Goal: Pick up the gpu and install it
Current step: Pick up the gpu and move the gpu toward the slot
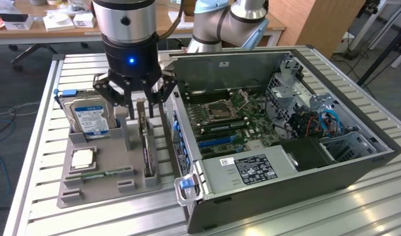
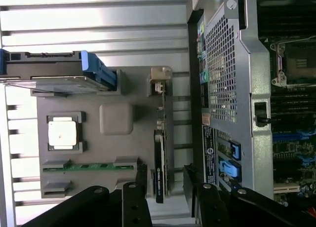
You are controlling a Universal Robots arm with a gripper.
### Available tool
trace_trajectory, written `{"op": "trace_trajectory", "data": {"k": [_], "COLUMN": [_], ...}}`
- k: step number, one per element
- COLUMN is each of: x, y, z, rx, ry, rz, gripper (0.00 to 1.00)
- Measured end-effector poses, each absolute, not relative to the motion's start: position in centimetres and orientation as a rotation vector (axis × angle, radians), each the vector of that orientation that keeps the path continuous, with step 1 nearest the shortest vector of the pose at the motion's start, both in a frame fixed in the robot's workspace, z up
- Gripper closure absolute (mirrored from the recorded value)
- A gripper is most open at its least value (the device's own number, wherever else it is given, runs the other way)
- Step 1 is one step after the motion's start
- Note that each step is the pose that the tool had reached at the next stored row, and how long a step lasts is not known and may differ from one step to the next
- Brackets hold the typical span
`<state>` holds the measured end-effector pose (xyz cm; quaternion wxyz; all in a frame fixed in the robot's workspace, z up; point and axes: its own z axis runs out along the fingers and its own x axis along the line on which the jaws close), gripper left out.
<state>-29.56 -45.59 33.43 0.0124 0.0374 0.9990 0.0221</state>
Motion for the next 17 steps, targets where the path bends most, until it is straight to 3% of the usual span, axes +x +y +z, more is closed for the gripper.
{"op": "trace_trajectory", "data": {"k": [17], "x": [-29.6], "y": [-45.6], "z": [30.3], "rx": [0.117], "ry": [3.114], "rz": [0.069], "gripper": [0.57]}}
